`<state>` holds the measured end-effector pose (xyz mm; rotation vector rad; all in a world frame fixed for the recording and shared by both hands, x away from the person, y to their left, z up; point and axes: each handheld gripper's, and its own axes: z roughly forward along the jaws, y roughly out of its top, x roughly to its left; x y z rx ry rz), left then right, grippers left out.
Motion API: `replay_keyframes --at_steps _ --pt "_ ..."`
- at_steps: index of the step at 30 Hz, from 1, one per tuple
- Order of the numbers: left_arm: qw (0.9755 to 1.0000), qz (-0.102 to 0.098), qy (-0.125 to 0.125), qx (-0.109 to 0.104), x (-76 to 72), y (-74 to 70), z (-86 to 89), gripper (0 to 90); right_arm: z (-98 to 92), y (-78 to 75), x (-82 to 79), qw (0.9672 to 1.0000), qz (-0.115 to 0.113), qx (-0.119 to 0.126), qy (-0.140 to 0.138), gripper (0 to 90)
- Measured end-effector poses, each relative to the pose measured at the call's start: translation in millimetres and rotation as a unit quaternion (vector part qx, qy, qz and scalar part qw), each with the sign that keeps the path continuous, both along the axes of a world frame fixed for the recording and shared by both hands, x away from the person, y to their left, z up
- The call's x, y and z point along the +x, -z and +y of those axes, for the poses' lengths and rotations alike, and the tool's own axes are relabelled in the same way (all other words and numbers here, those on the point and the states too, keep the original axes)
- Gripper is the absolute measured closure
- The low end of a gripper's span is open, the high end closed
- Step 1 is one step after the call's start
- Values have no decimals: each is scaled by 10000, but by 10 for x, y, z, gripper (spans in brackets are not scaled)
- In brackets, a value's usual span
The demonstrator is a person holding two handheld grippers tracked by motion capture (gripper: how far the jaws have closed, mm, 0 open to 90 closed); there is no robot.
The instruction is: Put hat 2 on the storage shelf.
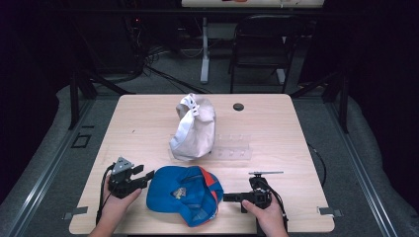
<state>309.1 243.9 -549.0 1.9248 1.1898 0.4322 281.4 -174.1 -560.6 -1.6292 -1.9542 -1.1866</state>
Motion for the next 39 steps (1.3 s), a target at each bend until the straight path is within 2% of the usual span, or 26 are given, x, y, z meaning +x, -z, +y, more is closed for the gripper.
replay_keyframes --at_steps 4,6,10,13,18,20,21,22,26,29,37,38,39 --pt "10000 3 -46 -41 -9 8 28 475 85 45 16 9997 157 -34 -187 594" --pt "10000 36 -28 10 -16 6 40 475 124 81 20 9993 237 37 -273 595" --pt "10000 -28 -47 2 -30 -5 43 472 194 129 24 9988 326 56 -371 596" --pt "10000 22 -67 40 -63 10 59 472 216 141 35 9982 382 163 -422 597" --pt "9998 -30 -203 -6 -108 -6 134 472 280 163 72 9972 481 202 -538 596" --pt "9997 -21 -245 0 -118 -1 159 472 302 173 84 9969 516 114 -590 607" --pt "9997 2 -243 13 -120 1 170 472 314 188 90 9965 543 236 -594 625" --pt "9996 -11 -274 8 -121 7 173 472 309 181 100 9956 632 214 -664 641" --pt "9995 -11 -302 8 -132 5 202 472 270 165 128 9940 773 387 -677 709" --pt "9995 -7 -326 10 -133 7 220 472 252 163 133 9936 843 476 -585 767" --pt "9995 4 -297 60 -139 -2 216 472 221 102 133 9942 785 580 -455 775" --pt "9995 -25 -304 47 -137 5 211 472 228 108 126 9922 756 904 -407 775" --pt "9995 -16 -304 49 -138 7 208 472 194 57 129 9945 739 590 -439 776"
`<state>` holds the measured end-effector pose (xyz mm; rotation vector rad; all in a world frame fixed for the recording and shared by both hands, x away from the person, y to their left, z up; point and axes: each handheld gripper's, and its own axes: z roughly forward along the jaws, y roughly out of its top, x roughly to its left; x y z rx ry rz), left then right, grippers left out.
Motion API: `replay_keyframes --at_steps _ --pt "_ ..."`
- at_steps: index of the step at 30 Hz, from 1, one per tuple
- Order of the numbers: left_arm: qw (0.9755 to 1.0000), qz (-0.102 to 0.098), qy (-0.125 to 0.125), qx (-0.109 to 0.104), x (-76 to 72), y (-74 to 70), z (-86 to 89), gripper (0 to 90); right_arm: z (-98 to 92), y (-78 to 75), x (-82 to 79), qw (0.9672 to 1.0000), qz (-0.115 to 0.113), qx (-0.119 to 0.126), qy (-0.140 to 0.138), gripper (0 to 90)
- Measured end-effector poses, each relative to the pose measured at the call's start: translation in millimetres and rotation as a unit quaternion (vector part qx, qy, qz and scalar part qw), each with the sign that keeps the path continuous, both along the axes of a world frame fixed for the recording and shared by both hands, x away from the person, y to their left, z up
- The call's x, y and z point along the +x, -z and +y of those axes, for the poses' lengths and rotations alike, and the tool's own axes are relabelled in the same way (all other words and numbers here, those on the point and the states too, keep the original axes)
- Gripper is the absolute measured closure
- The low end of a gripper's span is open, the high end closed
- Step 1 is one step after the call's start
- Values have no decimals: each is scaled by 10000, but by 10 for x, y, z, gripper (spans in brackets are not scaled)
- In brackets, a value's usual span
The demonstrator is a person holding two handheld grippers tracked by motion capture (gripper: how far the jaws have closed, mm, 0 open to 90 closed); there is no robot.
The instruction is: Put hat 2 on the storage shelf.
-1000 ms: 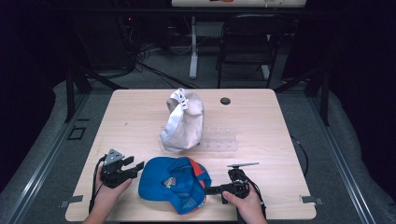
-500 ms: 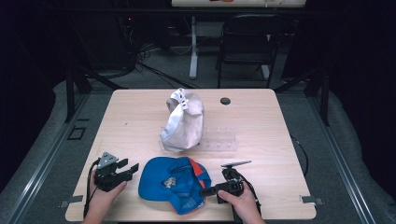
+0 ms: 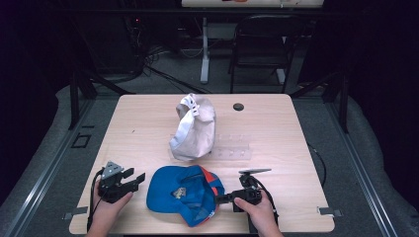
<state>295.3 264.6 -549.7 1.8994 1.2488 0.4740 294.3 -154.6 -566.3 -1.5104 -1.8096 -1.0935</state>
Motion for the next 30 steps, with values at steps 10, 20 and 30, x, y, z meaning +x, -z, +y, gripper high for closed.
replay_keyframes --at_steps 10,20,30 --pt "10000 -16 57 23 19 0 -48 472 -184 -242 7 9995 -200 101 229 776" --pt "10000 13 12 -13 32 6 -26 472 -306 -338 -25 9987 -262 67 438 776" --pt "10000 10 53 -11 60 11 -67 472 -430 -453 -28 9983 -334 10 473 776"
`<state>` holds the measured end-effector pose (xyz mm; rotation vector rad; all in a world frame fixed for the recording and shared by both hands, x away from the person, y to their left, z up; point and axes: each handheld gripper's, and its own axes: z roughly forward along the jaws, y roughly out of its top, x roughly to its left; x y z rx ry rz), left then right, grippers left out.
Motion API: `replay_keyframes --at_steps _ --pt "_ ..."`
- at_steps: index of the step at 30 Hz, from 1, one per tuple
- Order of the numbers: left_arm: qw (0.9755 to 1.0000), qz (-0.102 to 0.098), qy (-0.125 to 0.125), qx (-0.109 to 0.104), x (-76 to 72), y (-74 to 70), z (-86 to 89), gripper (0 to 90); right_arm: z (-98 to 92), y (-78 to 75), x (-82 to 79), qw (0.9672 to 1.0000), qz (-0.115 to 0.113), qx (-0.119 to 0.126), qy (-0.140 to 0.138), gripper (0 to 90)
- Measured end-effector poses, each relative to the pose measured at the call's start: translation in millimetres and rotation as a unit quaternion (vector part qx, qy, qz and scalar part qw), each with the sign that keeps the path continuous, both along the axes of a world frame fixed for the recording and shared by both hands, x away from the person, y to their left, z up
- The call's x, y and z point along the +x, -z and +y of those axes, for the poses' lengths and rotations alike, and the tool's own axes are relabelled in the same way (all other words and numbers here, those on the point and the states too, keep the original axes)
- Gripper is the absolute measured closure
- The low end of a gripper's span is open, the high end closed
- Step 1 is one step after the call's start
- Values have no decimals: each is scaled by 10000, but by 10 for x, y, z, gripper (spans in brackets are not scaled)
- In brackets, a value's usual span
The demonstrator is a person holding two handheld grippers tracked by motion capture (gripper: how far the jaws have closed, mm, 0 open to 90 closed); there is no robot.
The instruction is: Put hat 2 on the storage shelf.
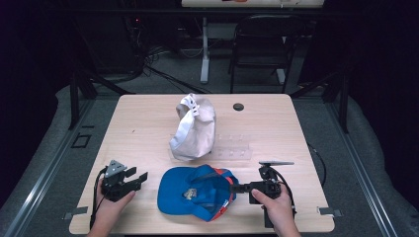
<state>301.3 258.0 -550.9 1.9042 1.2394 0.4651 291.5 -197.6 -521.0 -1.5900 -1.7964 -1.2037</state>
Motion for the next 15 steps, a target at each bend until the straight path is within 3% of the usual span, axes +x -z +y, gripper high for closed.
replay_keyframes --at_steps 2,3,4,15 --pt "10000 34 35 28 8 -3 -8 472 0 -10 -3 9996 20 285 76 777" --pt "10000 15 42 22 14 0 -14 472 -25 -54 1 10000 38 55 24 777" --pt "10000 5 42 -1 18 0 -22 472 -12 -69 -2 9997 44 222 127 777" --pt "9998 47 165 63 63 -10 -68 472 -17 -380 114 9971 272 703 -44 777"
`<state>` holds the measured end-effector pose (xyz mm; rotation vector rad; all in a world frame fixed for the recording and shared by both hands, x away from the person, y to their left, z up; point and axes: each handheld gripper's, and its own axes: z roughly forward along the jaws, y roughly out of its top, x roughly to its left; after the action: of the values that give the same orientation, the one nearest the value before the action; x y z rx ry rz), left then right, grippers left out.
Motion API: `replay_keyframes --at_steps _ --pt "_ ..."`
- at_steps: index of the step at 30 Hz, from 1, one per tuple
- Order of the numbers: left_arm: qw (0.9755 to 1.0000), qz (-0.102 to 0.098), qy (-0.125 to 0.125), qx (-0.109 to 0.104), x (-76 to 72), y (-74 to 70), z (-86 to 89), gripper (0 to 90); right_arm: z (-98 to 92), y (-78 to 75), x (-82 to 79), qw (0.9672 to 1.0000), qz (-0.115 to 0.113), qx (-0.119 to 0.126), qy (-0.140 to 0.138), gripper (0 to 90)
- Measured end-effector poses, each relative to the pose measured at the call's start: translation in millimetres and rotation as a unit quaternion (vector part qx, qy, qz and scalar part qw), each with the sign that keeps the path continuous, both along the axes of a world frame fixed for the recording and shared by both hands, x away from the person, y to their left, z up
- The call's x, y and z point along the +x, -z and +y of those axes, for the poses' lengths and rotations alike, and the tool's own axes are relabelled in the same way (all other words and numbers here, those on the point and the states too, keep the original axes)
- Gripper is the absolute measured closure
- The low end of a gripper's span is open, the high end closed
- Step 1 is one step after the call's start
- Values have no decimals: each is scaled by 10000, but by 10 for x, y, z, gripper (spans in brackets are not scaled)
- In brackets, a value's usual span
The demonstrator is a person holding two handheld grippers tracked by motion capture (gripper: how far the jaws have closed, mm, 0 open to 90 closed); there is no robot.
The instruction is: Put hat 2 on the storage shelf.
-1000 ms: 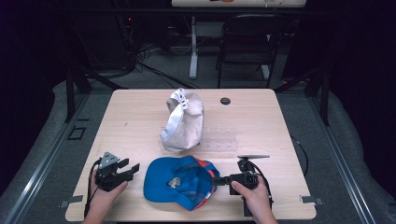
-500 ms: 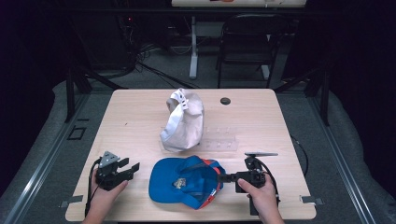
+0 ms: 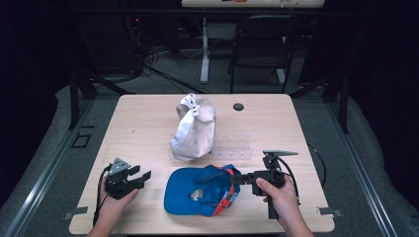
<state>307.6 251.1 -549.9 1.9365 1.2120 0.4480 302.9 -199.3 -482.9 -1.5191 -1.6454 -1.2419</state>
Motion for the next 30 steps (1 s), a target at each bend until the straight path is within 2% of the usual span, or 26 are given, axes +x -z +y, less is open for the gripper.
replay_keyframes --at_steps 6,12,18,21,25,30 --pt "10000 -29 -9 -48 3 2 -11 472 -25 -277 81 9993 77 370 -48 777" --pt "10000 -38 -12 -48 1 0 -7 472 -33 -576 145 9968 54 794 47 777" --pt "10000 -62 -2 -34 -1 1 -7 472 -74 -847 172 9966 -51 811 139 778" --pt "10000 -64 5 -32 -2 1 -7 472 -147 -990 165 9969 -171 734 226 778" --pt "10000 -71 9 -28 -4 -3 -8 472 -283 -1171 157 9967 -280 629 428 778" --pt "10000 -67 -1 -21 -8 -5 -18 472 -461 -1351 175 9947 -322 607 759 778"
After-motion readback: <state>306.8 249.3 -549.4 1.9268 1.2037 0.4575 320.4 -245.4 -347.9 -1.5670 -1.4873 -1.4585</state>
